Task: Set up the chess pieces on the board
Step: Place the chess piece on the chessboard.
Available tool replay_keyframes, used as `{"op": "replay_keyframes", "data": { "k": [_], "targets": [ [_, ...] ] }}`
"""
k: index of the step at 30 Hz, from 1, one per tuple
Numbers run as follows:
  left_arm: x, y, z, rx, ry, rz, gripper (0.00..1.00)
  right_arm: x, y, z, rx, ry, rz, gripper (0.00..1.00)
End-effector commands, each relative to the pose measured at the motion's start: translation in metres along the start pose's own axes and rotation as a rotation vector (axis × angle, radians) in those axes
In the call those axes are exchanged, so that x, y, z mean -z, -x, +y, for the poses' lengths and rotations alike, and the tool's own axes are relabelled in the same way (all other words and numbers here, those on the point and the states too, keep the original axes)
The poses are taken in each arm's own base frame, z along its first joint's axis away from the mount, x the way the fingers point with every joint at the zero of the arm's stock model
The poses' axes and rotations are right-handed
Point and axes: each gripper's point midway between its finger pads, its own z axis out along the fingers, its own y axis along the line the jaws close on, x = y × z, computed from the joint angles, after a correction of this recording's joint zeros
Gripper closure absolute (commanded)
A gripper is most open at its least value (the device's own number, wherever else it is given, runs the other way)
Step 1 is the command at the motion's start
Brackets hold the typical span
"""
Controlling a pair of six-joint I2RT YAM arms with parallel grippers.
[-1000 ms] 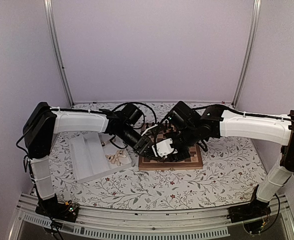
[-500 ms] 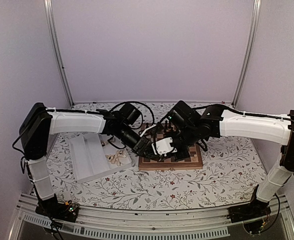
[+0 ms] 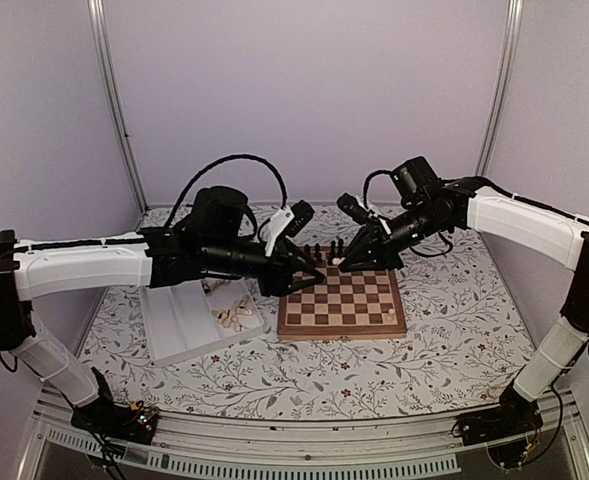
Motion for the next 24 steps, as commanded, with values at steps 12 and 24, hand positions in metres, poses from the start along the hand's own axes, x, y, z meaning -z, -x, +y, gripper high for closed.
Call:
{"op": "replay_keyframes", "data": {
  "k": [12,24],
  "targets": [
    [-0.01,0.036,-0.013,-0.23,0.044,-0.145,0.57,0.004,0.023,0.033,-0.1,0.232,-0.14,0.88],
    [-0.013,0.037,-0.028,-0.238,-0.05,-0.151,0.63,-0.001,0.019,0.029,-0.126,0.237,-0.133,0.87]
  ]
}}
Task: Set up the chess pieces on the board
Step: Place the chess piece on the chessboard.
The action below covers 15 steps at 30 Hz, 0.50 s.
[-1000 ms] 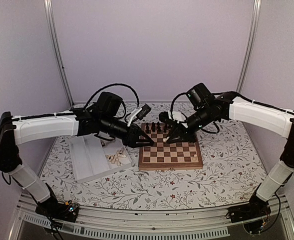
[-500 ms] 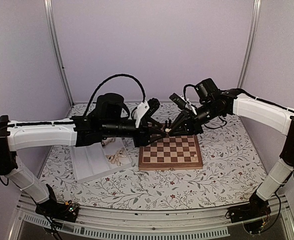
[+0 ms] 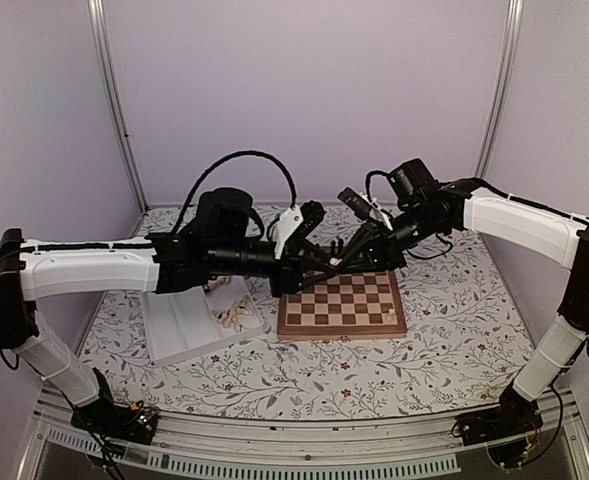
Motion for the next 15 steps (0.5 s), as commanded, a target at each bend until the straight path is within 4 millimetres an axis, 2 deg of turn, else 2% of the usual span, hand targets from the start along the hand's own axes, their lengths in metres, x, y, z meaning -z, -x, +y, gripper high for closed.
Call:
{"op": "replay_keyframes", "data": {
  "k": [1,4,15],
  "targets": [
    [-0.002,0.018,-0.01,-0.029,-0.053,-0.052,0.62,-0.004,-0.003,-0.004,-0.021,0.016,-0.006,0.87],
    [-0.002,0.02,-0.009,-0.03,-0.046,-0.055,0.65,-0.005,-0.005,-0.007,-0.028,0.015,-0.001,0.87],
    [-0.014,0.01,-0.004,0.009,-0.045,-0.005,0.85,-0.004,-0.006,-0.004,-0.024,0.018,-0.003,0.87]
  ]
}}
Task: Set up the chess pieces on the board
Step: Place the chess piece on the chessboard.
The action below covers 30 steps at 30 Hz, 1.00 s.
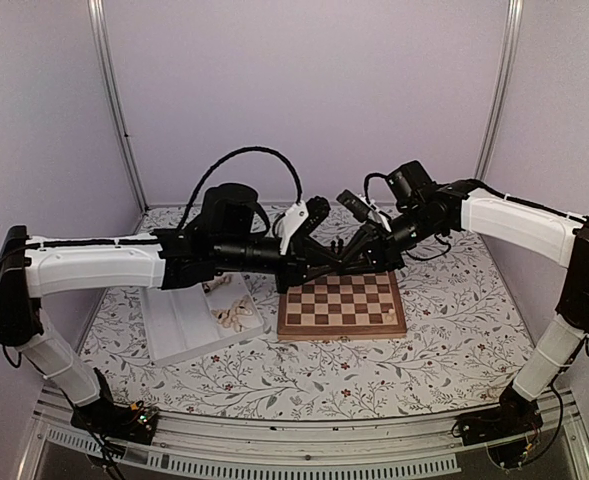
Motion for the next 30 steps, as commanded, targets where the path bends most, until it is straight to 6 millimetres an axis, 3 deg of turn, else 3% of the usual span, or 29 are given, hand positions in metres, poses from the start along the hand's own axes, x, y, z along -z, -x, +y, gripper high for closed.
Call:
{"op": "replay_keyframes", "data": {
  "k": [1,5,9,13,21,26,30],
  "targets": [
    [-0.008,0.0,0.001,0.013,-0.005,0.017,0.86,-0.001,0.0,0.002,-0.007,0.017,-0.01,0.87],
    [-0.008,-0.002,0.007,0.031,0.02,0.039,0.91,0.0,-0.001,0.004,-0.004,0.014,-0.009,0.84],
    [-0.003,-0.002,0.014,0.036,0.055,0.065,0.92,0.012,-0.012,-0.001,0.02,-0.077,0.018,0.63],
    [0.004,-0.037,0.03,0.073,0.117,0.207,0.92,0.044,-0.035,-0.021,-0.006,-0.252,0.044,0.54],
    [0.011,-0.122,0.076,0.22,0.247,0.511,0.93,0.131,-0.1,-0.06,-0.145,-0.581,0.002,0.52],
    [0.002,-0.153,0.089,0.304,0.256,0.613,0.94,0.144,-0.127,-0.061,-0.179,-0.662,-0.014,0.52],
    [-0.002,-0.175,0.1,0.351,0.282,0.693,0.93,0.145,-0.128,-0.063,-0.171,-0.67,-0.01,0.52]
  ]
}}
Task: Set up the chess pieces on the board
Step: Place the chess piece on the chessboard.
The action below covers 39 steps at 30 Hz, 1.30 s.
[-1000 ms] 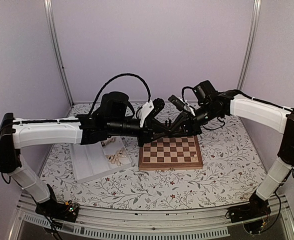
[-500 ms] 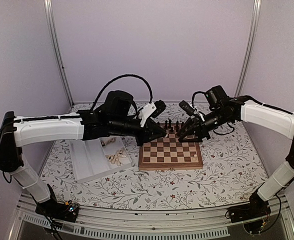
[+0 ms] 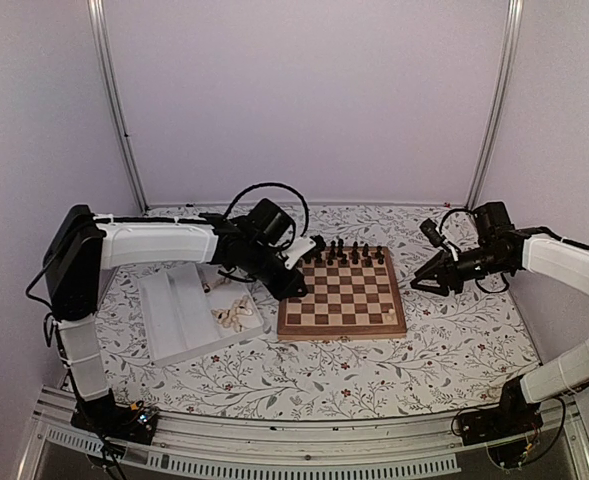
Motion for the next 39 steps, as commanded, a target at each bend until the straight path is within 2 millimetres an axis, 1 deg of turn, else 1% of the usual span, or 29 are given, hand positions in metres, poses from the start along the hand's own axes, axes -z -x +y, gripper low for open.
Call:
{"op": "replay_keyframes", "data": {
  "k": [1,4,11,14,23,33,35,39],
  "targets": [
    [-0.009,-0.013,0.014,0.07,0.033,0.098,0.93,0.004,0.012,-0.007,0.054,-0.045,-0.042,0.52],
    [-0.016,-0.017,0.02,0.101,0.048,0.119,0.92,0.002,0.011,-0.007,0.053,-0.036,-0.041,0.52],
    [-0.022,-0.024,0.025,0.142,0.057,0.138,0.91,-0.001,0.009,-0.007,0.052,-0.023,-0.035,0.51],
    [-0.025,-0.025,0.029,0.162,0.075,0.142,0.89,-0.001,0.008,-0.007,0.053,-0.021,-0.035,0.51],
    [-0.035,-0.029,0.029,0.187,0.067,0.16,0.88,-0.003,0.007,-0.007,0.053,-0.016,-0.033,0.5],
    [-0.037,-0.034,0.034,0.191,0.096,0.182,0.86,-0.004,0.006,-0.007,0.048,-0.01,-0.031,0.5],
    [-0.037,-0.035,0.034,0.192,0.093,0.184,0.84,-0.004,0.006,-0.007,0.046,-0.005,-0.03,0.5],
    [-0.037,-0.035,0.032,0.198,0.089,0.187,0.77,-0.004,0.005,-0.007,0.046,-0.003,-0.03,0.5]
  ]
}}
